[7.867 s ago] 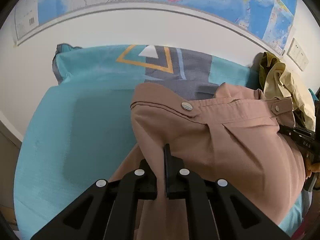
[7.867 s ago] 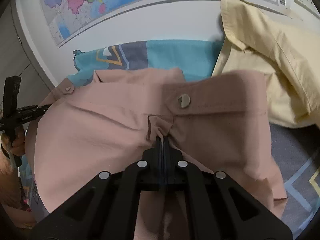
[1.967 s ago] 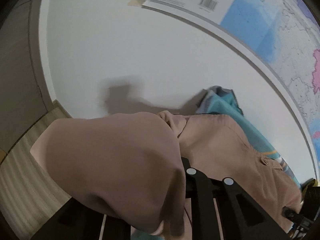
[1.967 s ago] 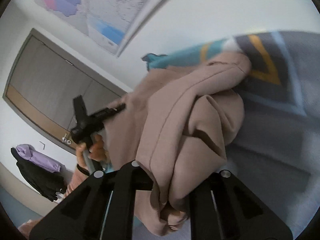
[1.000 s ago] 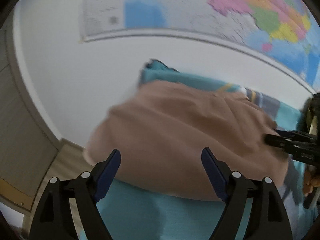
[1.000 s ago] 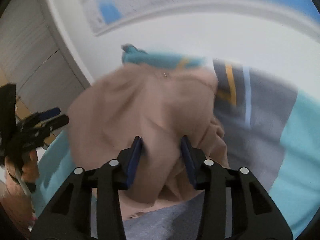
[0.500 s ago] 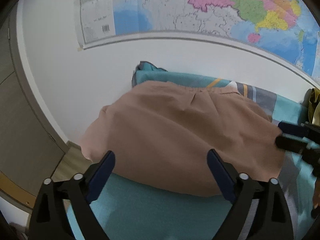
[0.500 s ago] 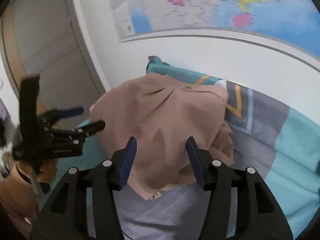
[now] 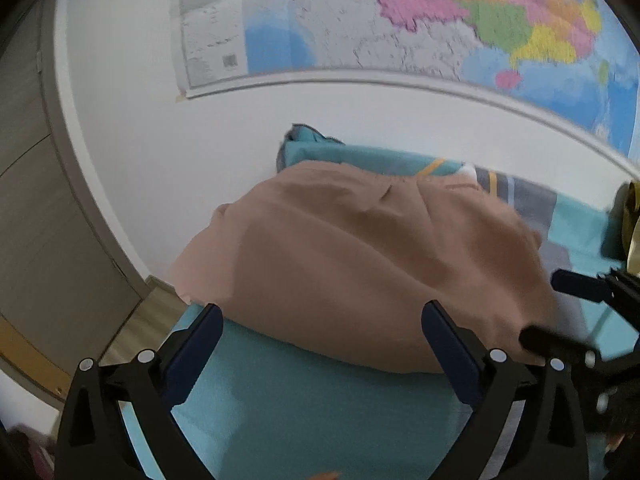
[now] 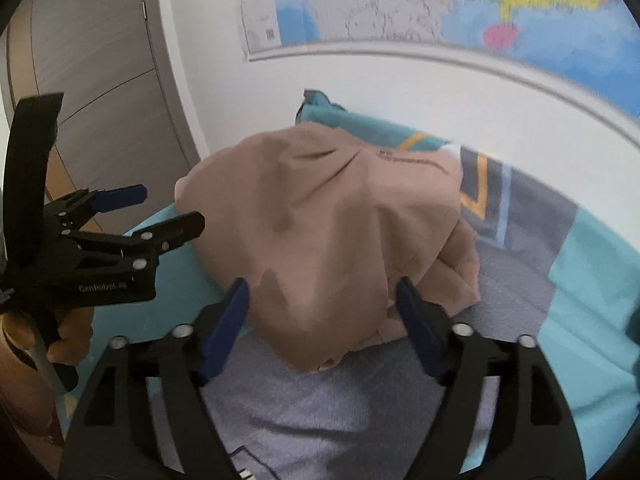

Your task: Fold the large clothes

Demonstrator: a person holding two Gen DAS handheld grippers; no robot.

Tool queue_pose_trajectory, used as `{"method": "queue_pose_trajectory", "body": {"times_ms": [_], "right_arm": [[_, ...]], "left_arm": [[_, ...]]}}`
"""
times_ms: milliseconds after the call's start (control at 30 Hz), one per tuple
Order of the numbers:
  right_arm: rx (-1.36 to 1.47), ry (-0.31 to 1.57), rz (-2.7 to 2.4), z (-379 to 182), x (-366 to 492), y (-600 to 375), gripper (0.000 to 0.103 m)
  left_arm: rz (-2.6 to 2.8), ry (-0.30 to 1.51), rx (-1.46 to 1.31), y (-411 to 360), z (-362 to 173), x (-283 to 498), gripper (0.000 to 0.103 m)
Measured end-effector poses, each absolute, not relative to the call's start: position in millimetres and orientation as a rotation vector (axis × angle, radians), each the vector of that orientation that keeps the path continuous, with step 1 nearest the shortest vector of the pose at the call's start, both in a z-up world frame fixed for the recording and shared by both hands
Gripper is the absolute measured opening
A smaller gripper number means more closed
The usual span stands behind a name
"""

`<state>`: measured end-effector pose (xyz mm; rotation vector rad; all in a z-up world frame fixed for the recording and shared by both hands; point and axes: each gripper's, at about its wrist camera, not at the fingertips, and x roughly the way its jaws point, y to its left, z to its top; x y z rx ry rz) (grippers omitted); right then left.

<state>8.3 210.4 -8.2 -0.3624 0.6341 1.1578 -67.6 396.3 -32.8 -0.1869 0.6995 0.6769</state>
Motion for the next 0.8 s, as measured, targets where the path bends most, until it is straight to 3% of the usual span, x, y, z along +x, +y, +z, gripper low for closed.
{"method": "queue_pose_trajectory", "body": {"times_ms": [133, 233, 800], "right_arm": [[-0.371, 0.584, 1.147, -4, -9, 201, 0.094], [-0.363, 0.565, 1.156, -2, -20, 194, 0.097], [-0.318, 0.564, 1.124, -3, -41, 163, 0.097]], "left_arm": [[0.704, 0.670, -0.222, 390, -27, -80, 0.096], [0.714, 0.663, -0.239, 386, -27, -88, 0.096], [0.752, 0.651, -0.225, 351, -31, -113, 0.096]]}}
